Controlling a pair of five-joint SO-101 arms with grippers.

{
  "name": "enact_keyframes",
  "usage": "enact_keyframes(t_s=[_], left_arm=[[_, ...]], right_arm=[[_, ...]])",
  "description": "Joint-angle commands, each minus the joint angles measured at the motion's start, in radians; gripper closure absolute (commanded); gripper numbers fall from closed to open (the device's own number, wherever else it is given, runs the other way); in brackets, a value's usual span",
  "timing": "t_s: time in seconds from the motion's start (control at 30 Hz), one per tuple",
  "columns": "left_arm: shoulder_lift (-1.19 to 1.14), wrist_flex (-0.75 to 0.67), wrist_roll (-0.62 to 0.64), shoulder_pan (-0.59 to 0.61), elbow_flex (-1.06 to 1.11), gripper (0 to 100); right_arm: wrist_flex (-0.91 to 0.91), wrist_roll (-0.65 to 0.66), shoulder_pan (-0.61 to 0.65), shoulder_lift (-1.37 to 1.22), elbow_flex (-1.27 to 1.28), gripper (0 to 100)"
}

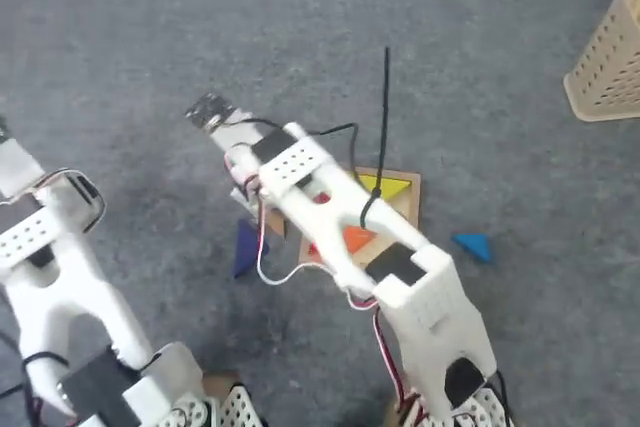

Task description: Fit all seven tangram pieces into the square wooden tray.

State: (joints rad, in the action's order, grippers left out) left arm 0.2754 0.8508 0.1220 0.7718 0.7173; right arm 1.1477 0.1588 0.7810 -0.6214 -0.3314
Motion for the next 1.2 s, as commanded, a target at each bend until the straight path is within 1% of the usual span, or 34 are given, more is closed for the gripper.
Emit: enact_keyframes(t_s=[0.0, 0.13, 0.33, 0.5, 0.63, 0.83, 0.97, 1.17], left_arm=[[0.008, -0.028, -0.009, -0.012, -0.010, 83], [0.008, -0.028, -0.011, -0.012, -0.010, 83], [0.008, -0.028, -0.011, -0.012, -0.010, 83], [0.008, -0.028, -0.011, -0.012, -0.007, 83], [0.008, -0.028, -0.011, -0.012, -0.007, 83], [0.008, -0.028, -0.011, -0.014, -0.008, 83], [0.009, -0.028, -0.011, -0.014, -0.007, 83], [0.012, -0.028, -0.011, -0.014, -0.007, 83]], right_arm=[[-0.001, -0.011, -0.056, 0.019, -0.071, 83.5], [0.076, -0.084, -0.061, 0.039, -0.115, 83.3], [0.177, -0.180, 0.013, 0.087, -0.112, 83.3], [0.136, -0.199, 0.056, 0.045, -0.069, 83.3], [0.131, -0.285, 0.062, 0.021, -0.066, 83.4], [0.180, -0.407, 0.079, 0.015, -0.068, 83.3], [0.180, -0.423, 0.108, 0.012, -0.064, 83.4], [0.174, -0.423, 0.108, -0.007, -0.068, 83.5]])
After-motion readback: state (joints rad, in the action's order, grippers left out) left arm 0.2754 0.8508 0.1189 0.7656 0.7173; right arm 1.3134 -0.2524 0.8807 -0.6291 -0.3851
